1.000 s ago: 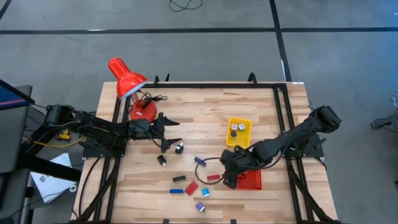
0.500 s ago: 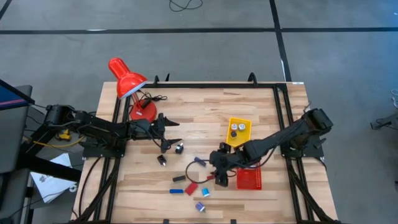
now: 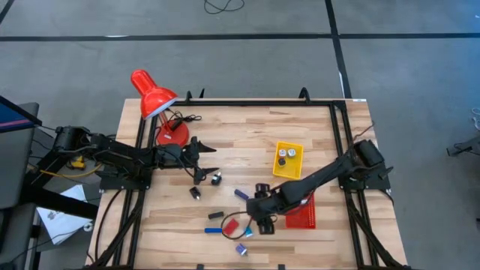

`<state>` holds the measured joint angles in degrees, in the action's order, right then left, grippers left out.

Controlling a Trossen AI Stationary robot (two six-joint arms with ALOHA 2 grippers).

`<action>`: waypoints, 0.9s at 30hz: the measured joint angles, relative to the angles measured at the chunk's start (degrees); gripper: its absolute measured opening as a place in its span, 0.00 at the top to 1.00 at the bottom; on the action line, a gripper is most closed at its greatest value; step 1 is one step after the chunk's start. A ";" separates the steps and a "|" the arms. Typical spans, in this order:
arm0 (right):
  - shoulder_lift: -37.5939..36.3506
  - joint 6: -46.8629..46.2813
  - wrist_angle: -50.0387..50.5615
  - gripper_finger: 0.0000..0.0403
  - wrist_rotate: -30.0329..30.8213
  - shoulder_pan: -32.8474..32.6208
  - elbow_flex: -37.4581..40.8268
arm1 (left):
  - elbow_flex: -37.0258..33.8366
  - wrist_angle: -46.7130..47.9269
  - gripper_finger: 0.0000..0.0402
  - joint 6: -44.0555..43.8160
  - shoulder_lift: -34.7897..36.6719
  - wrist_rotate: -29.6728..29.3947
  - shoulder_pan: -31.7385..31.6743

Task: Pick & Place Office items
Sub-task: Put the top red digital timer into the red bin

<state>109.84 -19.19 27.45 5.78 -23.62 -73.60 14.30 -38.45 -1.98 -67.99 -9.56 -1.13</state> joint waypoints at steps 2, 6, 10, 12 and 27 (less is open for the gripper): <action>1.54 0.23 4.22 0.41 -0.86 0.05 -1.35 | -0.03 -0.22 0.11 0.00 0.00 0.01 -0.01; 4.35 0.23 7.49 0.50 -1.29 0.17 -3.19 | -0.03 0.00 0.11 0.00 0.00 0.02 -0.02; 4.91 0.30 7.30 0.61 -1.37 0.08 -3.49 | -0.02 -0.05 0.11 0.00 0.00 0.00 -0.02; 4.79 0.30 7.06 0.68 -1.42 0.09 -3.59 | -0.03 0.17 0.11 0.00 0.00 0.00 -0.02; -8.47 -12.11 13.82 0.93 13.73 -1.52 -3.55 | -0.04 -2.01 0.11 0.87 0.00 -0.10 1.16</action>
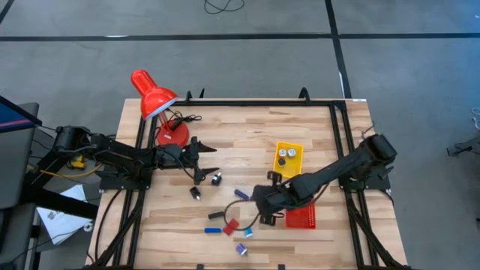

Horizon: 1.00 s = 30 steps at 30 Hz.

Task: Pick & Place Office items
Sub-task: Put the top red digital timer into the red bin

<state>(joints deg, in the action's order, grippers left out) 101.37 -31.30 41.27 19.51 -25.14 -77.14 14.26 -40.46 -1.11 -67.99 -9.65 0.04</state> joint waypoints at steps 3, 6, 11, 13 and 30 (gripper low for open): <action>-2.45 -5.04 -0.18 0.93 8.85 -0.67 -0.02 | 0.00 -1.72 0.11 5.97 0.00 -1.40 3.58; -3.39 -11.37 -1.44 0.93 13.64 -0.47 -0.02 | 0.00 -5.08 0.11 15.26 0.00 -10.29 9.21; -3.24 -13.63 -11.67 0.93 10.80 1.31 0.04 | 0.00 -10.50 0.11 36.46 0.00 -24.49 17.67; -3.13 -12.13 -17.25 0.93 7.29 2.41 0.08 | 0.02 -12.36 0.11 41.75 0.00 -25.08 19.37; -2.69 -7.53 -21.02 0.93 -7.19 9.25 0.02 | 10.18 -14.93 0.11 65.48 -15.60 -34.96 25.51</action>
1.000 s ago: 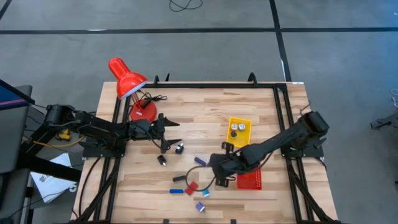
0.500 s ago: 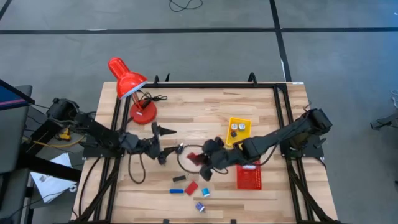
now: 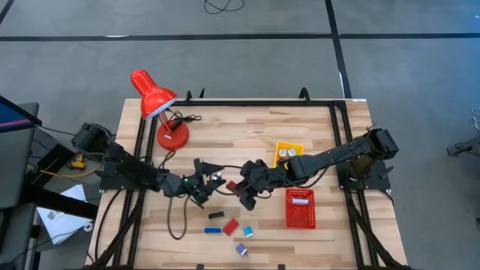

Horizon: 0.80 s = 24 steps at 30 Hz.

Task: Pick & Place Office items
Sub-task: Put the top red digital timer into the red bin

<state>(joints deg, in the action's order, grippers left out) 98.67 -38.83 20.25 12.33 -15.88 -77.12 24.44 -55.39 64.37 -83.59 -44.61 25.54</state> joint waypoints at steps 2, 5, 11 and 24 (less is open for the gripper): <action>0.01 0.20 2.36 0.93 -0.83 0.29 0.03 | 0.98 -0.33 0.11 -0.04 -2.18 -0.23 0.06; -0.23 0.27 7.24 0.93 -0.69 0.95 0.24 | 1.64 -0.18 0.11 -0.04 -4.34 -0.23 0.27; -6.98 -0.36 3.88 0.93 -0.71 3.19 9.48 | 1.82 -1.29 0.11 -0.09 -4.90 -0.42 1.48; -12.80 -19.67 -44.15 0.92 -3.85 4.76 32.51 | 1.89 -5.38 0.11 5.75 -4.88 5.63 -2.45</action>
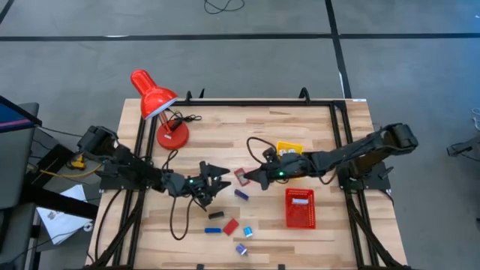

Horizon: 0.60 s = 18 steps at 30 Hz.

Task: Pick & Place Office items
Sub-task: Put the top red digital timer into the red bin

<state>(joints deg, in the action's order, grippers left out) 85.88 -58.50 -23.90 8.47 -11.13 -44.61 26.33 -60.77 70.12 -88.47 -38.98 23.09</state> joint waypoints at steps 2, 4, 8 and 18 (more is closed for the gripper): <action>2.73 -1.68 -4.30 0.92 -1.90 -0.01 0.03 | 0.00 -1.84 0.11 0.84 0.00 0.01 -0.86; 5.30 -2.73 -8.85 0.92 -2.72 -0.05 0.01 | 0.00 -4.03 0.11 0.27 0.00 0.00 -1.45; 9.20 -3.05 -16.63 0.93 -6.27 0.57 0.08 | 0.02 -4.87 0.11 -2.02 0.00 0.57 -1.60; 10.01 -5.41 -17.94 0.93 -7.82 2.47 0.01 | 0.00 3.82 0.18 17.44 0.07 3.40 -1.22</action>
<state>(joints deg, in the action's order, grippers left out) 95.89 -63.91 -41.83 0.66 -8.65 -44.60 26.33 -56.95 87.56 -88.40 -35.58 21.87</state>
